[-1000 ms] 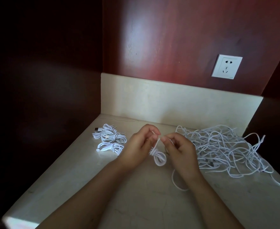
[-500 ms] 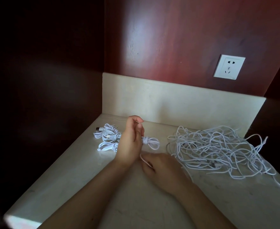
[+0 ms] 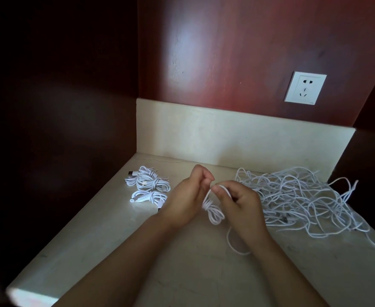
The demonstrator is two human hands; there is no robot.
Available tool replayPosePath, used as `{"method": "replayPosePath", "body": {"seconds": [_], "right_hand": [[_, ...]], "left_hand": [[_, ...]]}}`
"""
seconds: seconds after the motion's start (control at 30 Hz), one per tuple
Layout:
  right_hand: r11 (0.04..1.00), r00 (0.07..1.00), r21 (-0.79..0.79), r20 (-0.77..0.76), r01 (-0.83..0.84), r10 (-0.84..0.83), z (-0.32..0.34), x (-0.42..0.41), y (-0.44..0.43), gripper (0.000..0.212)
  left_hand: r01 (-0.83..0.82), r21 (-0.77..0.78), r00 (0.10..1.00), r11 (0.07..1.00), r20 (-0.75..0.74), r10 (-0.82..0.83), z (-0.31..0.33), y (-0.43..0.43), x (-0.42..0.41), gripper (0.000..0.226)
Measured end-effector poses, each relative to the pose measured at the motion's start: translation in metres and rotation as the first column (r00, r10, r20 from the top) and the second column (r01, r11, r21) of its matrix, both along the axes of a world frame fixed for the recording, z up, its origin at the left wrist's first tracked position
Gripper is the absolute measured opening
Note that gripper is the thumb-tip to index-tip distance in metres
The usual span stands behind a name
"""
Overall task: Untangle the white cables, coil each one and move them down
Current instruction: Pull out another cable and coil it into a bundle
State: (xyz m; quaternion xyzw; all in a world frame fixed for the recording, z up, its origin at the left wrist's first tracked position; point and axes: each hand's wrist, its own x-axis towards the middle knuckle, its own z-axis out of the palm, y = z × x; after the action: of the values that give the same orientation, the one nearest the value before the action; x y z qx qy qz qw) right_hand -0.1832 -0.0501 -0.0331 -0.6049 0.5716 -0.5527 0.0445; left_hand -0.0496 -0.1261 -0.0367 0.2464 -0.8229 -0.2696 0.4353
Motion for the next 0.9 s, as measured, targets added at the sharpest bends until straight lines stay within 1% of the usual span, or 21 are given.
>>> {"method": "replayPosePath", "body": {"seconds": [0.07,0.13,0.2,0.23,0.27,0.37,0.4,0.43,0.47,0.53,0.6,0.7,0.8,0.9], "right_hand": [[1.000,0.988,0.005,0.152,-0.023,0.022,0.000,-0.001,-0.003,0.022],[0.998,0.964,0.034,0.261,-0.058,0.048,-0.001,-0.001,-0.006,0.018],[0.992,0.938,0.063,0.337,-0.109,0.082,-0.003,-0.002,-0.010,0.015],[0.989,0.936,0.074,0.339,-0.130,0.097,-0.006,-0.002,-0.012,0.015],[0.984,0.943,0.082,0.307,-0.157,0.125,-0.008,-0.002,-0.013,0.017],[0.966,0.982,0.180,0.078,-0.183,0.172,-0.017,0.000,-0.013,0.016],[0.957,0.982,0.221,0.037,-0.189,0.186,-0.018,0.001,-0.012,0.019],[0.950,0.981,0.259,-0.033,-0.176,0.191,-0.019,0.003,-0.010,0.021],[0.943,0.967,0.284,-0.136,-0.172,0.217,-0.019,0.005,-0.008,0.023],[0.932,0.888,0.332,-0.373,-0.144,0.270,-0.017,0.012,-0.002,0.021],[0.934,0.813,0.333,-0.503,-0.132,0.294,-0.014,0.019,0.001,0.022],[0.956,0.790,0.265,-0.555,-0.129,0.260,-0.008,0.020,0.005,0.026],[0.990,0.810,0.127,-0.573,-0.059,0.121,-0.003,0.016,0.008,0.031],[0.999,0.890,0.025,-0.456,0.025,-0.011,0.003,0.010,0.010,0.023]], "left_hand": [[0.056,0.047,0.993,0.997,-0.104,-0.051,-0.001,0.001,-0.003,0.011],[0.095,0.082,0.972,0.992,-0.225,-0.074,-0.002,0.000,-0.005,0.009],[0.113,0.117,0.938,0.987,-0.339,-0.067,-0.001,0.000,-0.006,0.008],[0.119,0.134,0.921,0.984,-0.385,-0.059,0.000,0.000,-0.006,0.009],[0.116,0.144,0.905,0.983,-0.424,-0.045,0.001,0.001,-0.007,0.010],[0.080,0.149,0.868,0.986,-0.497,0.005,0.004,0.000,-0.006,0.019],[0.067,0.150,0.864,0.986,-0.503,0.018,0.004,0.000,-0.005,0.022],[0.046,0.155,0.866,0.987,-0.499,0.038,0.004,-0.001,-0.005,0.024],[0.015,0.163,0.873,0.987,-0.484,0.067,0.003,-0.002,-0.004,0.027],[-0.072,0.161,0.895,0.984,-0.424,0.135,0.000,-0.006,-0.002,0.027],[-0.167,0.129,0.930,0.977,-0.307,0.200,-0.002,-0.011,0.000,0.026],[-0.231,0.031,0.963,0.972,-0.135,0.233,-0.002,-0.014,0.004,0.027],[-0.183,-0.023,0.982,0.983,-0.049,0.182,0.001,-0.014,0.009,0.027],[-0.078,-0.030,0.995,0.996,0.057,0.080,-0.001,-0.015,0.010,0.027]]}}
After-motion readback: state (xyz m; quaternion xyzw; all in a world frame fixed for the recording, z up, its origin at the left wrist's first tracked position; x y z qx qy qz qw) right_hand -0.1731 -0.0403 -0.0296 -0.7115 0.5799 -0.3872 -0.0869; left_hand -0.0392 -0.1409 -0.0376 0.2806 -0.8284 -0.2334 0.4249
